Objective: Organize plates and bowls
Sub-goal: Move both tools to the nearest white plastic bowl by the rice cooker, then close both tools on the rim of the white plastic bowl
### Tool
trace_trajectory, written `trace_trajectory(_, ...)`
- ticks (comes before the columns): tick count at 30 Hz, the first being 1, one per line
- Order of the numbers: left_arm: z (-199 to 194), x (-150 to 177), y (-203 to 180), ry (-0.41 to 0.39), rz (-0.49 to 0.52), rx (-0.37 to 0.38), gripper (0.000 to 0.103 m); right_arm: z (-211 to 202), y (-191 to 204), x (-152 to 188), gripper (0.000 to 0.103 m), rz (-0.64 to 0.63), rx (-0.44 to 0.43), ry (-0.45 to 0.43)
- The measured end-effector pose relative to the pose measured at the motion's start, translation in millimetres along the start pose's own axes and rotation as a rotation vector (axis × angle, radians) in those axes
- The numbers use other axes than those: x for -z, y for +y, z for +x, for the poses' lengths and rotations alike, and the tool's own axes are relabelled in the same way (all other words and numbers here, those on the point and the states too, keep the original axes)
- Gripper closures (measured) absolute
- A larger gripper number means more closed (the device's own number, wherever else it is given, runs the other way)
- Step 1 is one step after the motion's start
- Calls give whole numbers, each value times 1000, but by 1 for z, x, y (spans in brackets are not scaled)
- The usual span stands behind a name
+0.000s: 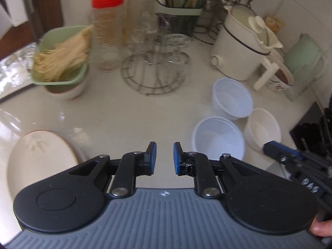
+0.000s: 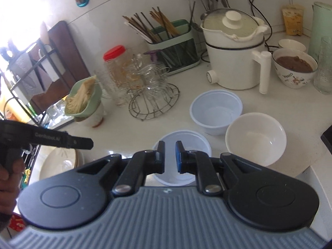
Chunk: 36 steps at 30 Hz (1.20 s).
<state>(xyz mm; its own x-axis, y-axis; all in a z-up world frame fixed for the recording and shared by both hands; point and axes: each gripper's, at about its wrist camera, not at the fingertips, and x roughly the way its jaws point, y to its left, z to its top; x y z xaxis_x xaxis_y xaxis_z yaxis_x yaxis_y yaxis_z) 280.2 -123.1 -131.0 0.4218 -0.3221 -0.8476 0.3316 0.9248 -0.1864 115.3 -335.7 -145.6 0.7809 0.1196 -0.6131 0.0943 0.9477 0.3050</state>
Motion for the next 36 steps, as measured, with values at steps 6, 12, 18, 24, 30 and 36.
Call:
trace_trajectory(6,24,-5,-8,39,22,6,72,9,-13,4,73,49,19,27)
trace_trajectory(12,55,-3,-19,115,72,36,47,19,-20,9,50,68,0,54)
trace_trajectory(18,81,-4,-24,136,64,83,45,38,-27,14,50,63,45,76)
trace_trajectory(24,100,-11,-33,130,110,94,50,58,-34,16,52,91,69,109)
trace_trajectory(30,120,-8,-39,168,113,111,65,75,-38,17,61,92,84,137)
trace_trajectory(36,130,-3,-37,200,76,103,80,86,-39,21,72,91,100,165)
